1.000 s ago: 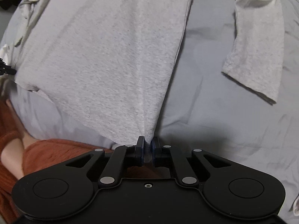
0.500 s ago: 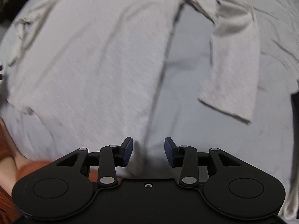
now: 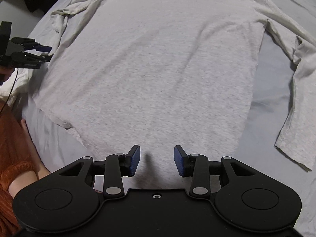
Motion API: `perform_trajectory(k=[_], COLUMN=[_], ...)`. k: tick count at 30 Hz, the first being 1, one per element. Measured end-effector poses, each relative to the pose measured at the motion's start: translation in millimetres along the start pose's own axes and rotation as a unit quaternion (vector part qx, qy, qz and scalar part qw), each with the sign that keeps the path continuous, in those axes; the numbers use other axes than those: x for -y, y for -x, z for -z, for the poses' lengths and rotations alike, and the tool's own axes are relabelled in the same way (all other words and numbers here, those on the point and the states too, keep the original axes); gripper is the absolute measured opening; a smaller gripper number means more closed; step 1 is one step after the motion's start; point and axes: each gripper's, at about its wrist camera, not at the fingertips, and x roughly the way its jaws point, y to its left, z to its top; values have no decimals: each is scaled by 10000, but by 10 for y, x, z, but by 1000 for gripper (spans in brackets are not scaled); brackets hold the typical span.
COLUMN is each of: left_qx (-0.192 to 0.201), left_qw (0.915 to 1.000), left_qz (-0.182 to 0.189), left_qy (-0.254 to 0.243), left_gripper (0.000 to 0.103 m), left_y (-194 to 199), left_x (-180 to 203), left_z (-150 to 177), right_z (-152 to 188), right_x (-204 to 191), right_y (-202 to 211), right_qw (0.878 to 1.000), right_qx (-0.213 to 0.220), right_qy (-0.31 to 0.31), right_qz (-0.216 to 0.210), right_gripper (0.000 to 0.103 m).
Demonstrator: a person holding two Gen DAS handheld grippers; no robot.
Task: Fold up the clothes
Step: 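Grasp a sleeve cuff with the left gripper and pull it outward from the body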
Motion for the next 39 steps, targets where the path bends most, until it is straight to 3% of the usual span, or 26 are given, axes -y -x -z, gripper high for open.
perform_trajectory(k=[4, 8, 14, 17, 20, 25, 29, 30, 32, 34, 39], left_qx=[97, 126, 142, 132, 35, -270, -504, -566, -675, -738, -449], left_qw=[9997, 9993, 9910, 9794, 9621, 9204, 9054, 9052, 9147, 9190, 9445], left_qz=[-91, -349, -1279, -1877, -2443, -3339, -3487, -3479, -3354, -3311, -2911], left_qy=[228, 106, -369, -728, -1209, -2014, -2371, -2372, -2152, -2009, -1454], left_gripper=[7, 7, 7, 7, 7, 3, 3, 3, 3, 3, 7], left_y=[228, 473, 974, 1195, 1279, 1046, 710, 635, 506, 455, 481], left_x=[-315, -515, -837, -974, -1073, -1239, -1310, -1330, -1402, -1425, -1383], left_z=[30, 29, -76, -147, -151, 47, 311, 373, 469, 521, 572], right_z=[-7, 13, 0, -3, 10, 66, 93, 97, 101, 96, 71], right_x=[-9, 61, 46, 44, 51, 85, 133, 148, 183, 238, 493], right_y=[-84, -42, -35, -10, 15, 43, 75, 85, 108, 142, 253], right_qw=[9999, 9999, 9999, 9998, 9998, 9995, 9990, 9988, 9984, 9979, 9952], right_qx=[-101, -113, -127, -115, -99, -159, -232, -251, -286, -310, -238], right_qy=[-14, -63, -13, -16, -47, -110, -174, -193, -238, -317, -627], right_qz=[60, 65, 115, 141, 171, 240, 333, 361, 418, 471, 714], right_gripper=[37, 37, 37, 37, 37, 37, 37, 37, 37, 37, 37])
